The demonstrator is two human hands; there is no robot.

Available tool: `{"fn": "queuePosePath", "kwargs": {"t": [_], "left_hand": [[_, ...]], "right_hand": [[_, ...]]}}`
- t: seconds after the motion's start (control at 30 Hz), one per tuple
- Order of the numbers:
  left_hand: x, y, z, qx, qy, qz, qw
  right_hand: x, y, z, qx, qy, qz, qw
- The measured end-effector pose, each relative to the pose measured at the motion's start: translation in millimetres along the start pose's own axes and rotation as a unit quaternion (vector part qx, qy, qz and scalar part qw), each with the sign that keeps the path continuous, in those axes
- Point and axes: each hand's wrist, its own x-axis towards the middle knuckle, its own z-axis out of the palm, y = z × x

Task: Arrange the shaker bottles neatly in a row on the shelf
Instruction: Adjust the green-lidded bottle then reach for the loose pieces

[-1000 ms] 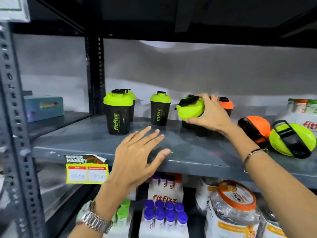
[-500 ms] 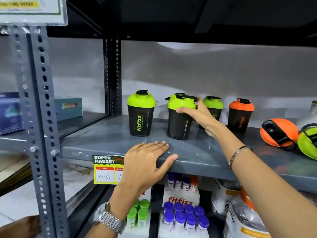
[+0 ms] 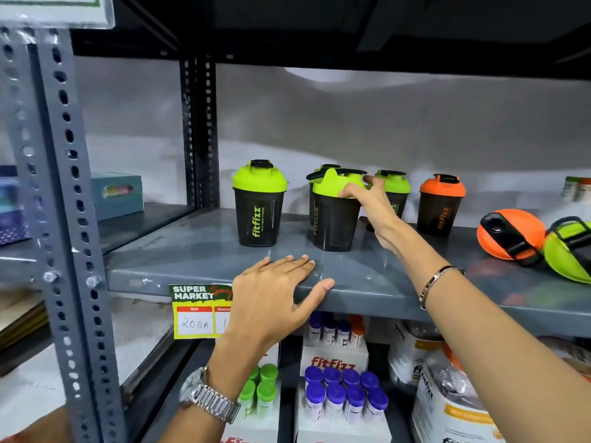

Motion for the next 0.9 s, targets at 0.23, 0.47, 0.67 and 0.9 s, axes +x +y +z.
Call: {"fn": "queuePosePath", "kwargs": {"t": [0.23,0.47,0.67,0.9], "left_hand": [[-1,0,0,0.000,0.000,0.002,1.000],[0,0,-1,0.001,0.002,0.001,1.000],[-1,1,-2,0.002,0.001,0.002,1.000],[-1,1,-2,0.001,0.003,0.002,1.000]], "right_hand": [[1,7,12,-0.055,0.066,-0.032,0.996],[2,2,10,0.004,-0.006,-0.005,1.000],[4,2,9,-0.041,0.025,-0.021,0.999],[5,3,6,-0.033,0.013,-0.019,0.999]]}}
